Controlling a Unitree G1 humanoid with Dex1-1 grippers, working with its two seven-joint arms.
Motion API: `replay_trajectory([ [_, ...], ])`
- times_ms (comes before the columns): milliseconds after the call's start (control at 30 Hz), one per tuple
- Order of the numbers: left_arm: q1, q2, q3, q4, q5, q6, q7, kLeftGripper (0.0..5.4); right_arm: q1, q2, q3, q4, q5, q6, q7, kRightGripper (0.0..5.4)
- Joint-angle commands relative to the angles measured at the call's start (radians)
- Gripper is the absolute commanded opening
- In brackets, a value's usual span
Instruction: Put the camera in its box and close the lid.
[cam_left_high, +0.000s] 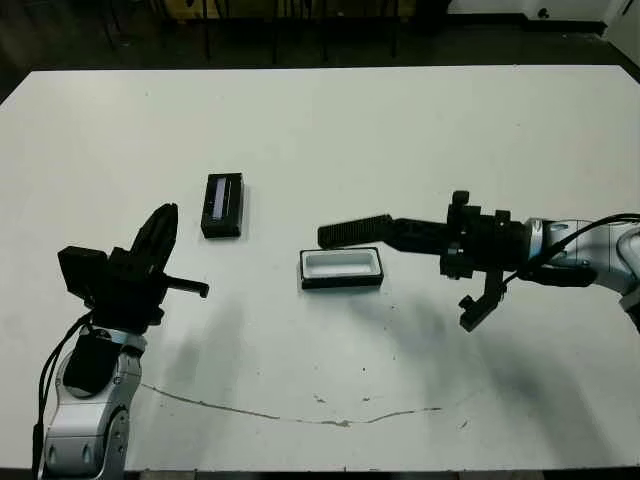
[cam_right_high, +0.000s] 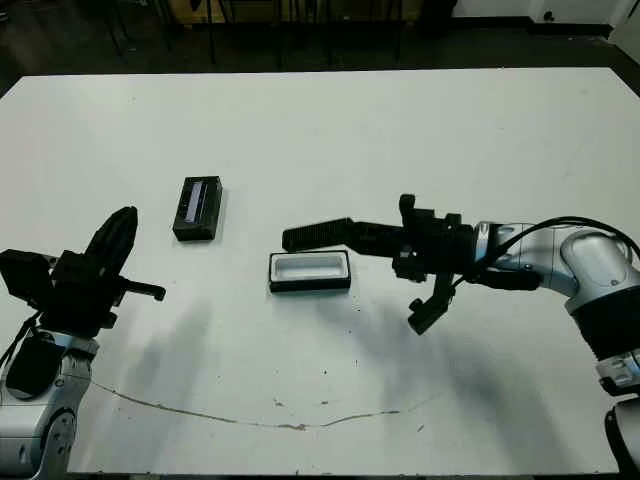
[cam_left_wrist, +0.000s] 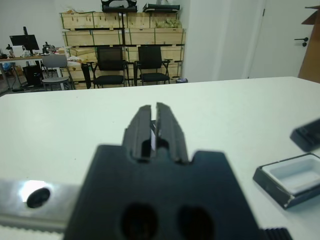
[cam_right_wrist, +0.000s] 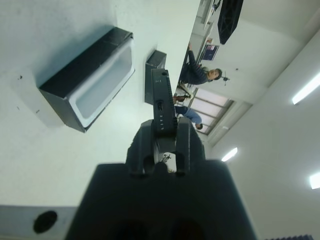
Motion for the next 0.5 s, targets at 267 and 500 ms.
replay_trajectory([
  [267,0.023,-0.007,-0.011,0.004,0.002,0.012,0.007,0.00,-0.041,-0.028,0.074,0.038,-0.096,-0.042,-0.119,0.01],
  [500,0.022,-0.008,-0.019,0.007,0.004,0.012,0.006,0.00,-0.044,-0.019,0.098,0.062,-0.047,-0.041,-0.066,0.01],
])
